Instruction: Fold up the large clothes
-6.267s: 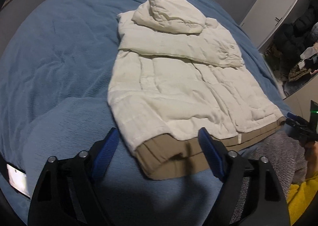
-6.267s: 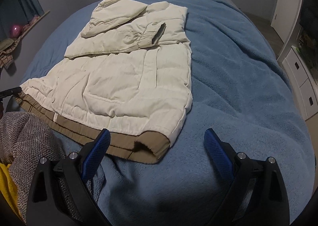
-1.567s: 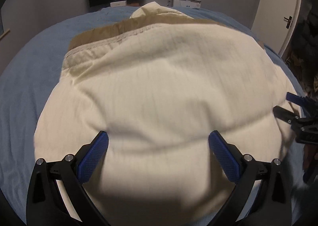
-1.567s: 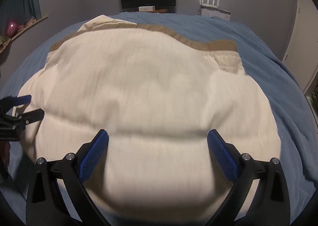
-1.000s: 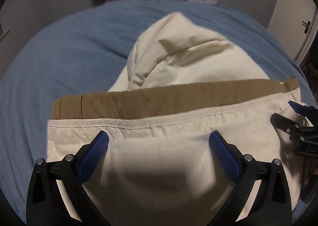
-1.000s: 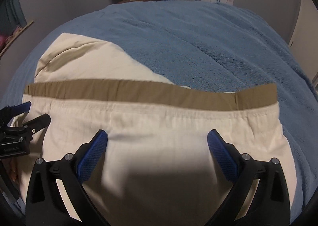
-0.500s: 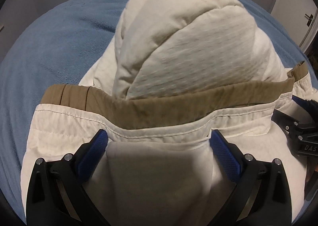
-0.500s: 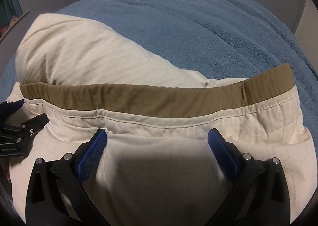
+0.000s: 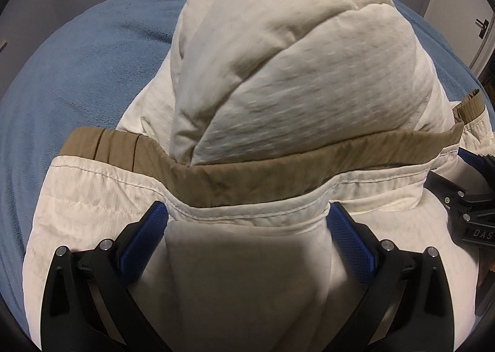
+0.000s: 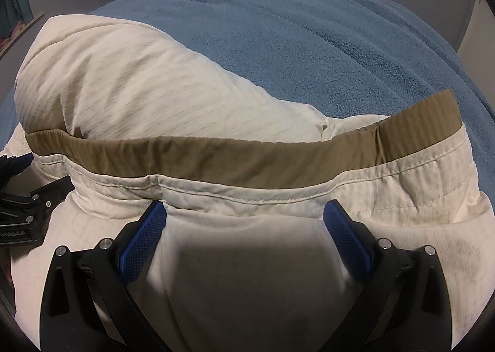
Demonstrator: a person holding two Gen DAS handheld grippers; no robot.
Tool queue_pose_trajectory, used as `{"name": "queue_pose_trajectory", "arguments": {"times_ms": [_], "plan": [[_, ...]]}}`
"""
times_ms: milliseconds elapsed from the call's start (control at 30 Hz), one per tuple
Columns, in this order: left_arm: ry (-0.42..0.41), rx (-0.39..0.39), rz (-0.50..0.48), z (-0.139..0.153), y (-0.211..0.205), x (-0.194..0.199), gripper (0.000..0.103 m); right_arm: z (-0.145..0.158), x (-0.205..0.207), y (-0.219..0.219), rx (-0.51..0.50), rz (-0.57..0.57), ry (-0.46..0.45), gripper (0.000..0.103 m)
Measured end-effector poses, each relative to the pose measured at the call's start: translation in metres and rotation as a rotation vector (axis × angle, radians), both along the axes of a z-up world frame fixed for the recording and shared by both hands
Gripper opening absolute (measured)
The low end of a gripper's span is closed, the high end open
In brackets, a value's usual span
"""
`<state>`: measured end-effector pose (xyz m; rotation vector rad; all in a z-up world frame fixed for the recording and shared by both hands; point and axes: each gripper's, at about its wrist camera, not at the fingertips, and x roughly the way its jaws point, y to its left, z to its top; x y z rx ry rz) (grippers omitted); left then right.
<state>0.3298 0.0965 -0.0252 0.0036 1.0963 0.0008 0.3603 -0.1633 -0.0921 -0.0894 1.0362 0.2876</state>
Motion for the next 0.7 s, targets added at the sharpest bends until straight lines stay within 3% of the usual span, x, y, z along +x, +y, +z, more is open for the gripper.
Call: {"name": "queue_pose_trajectory", "arguments": {"times_ms": [300,533,700], "plan": [[-0.015,-0.001,0.002,0.002,-0.002,-0.008,0.098,-0.001,-0.008,-0.007,0.008,-0.003,-0.012,0.097],[-0.113,-0.016,-0.003,0.015,0.001,-0.033,0.098,0.012,-0.031,-0.019,0.063,-0.008,-0.119,0.097],[-0.168,-0.053,0.044,0.050,0.036,-0.061,0.098,0.045,-0.047,-0.082,0.108,-0.188,-0.205,0.096]]}}
